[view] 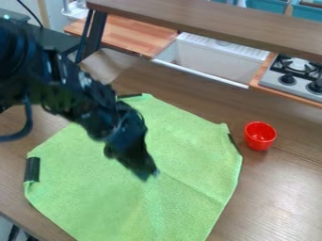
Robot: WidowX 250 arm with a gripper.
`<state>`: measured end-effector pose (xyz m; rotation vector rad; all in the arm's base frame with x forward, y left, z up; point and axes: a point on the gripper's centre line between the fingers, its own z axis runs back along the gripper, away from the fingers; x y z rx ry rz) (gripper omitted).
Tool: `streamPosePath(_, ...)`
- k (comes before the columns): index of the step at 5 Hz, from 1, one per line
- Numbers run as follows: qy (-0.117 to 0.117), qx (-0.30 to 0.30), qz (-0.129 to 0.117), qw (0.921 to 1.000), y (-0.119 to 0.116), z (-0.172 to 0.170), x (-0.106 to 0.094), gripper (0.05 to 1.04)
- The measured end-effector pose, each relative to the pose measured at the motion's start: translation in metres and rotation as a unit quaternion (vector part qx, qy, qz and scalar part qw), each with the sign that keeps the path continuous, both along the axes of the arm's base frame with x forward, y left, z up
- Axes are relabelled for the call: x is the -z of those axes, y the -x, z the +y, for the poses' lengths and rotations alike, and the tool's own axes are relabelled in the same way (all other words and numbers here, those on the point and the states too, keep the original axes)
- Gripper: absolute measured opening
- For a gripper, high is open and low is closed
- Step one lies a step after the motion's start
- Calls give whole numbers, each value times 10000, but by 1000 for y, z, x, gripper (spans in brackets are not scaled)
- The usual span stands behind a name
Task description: Put the blue cube on the bottom right cloth
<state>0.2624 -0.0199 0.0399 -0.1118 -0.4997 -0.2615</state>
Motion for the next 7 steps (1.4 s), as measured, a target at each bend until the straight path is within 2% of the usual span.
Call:
streamPosePath(1,-146,471,84,9987,24,-16,7,475)
streamPosePath(2,-263,722,134,9970,35,-24,13,475)
streamPosePath(3,-395,743,297,9960,37,-21,25,584)
streamPosePath(4,-458,778,638,9939,38,-20,40,853)
streamPosePath(5,-384,871,624,9935,38,-23,35,1010)
streamPosePath(6,-187,1003,540,9933,30,-20,3,1005)
streamPosePath(7,134,743,660,9950,16,-1,-44,1001)
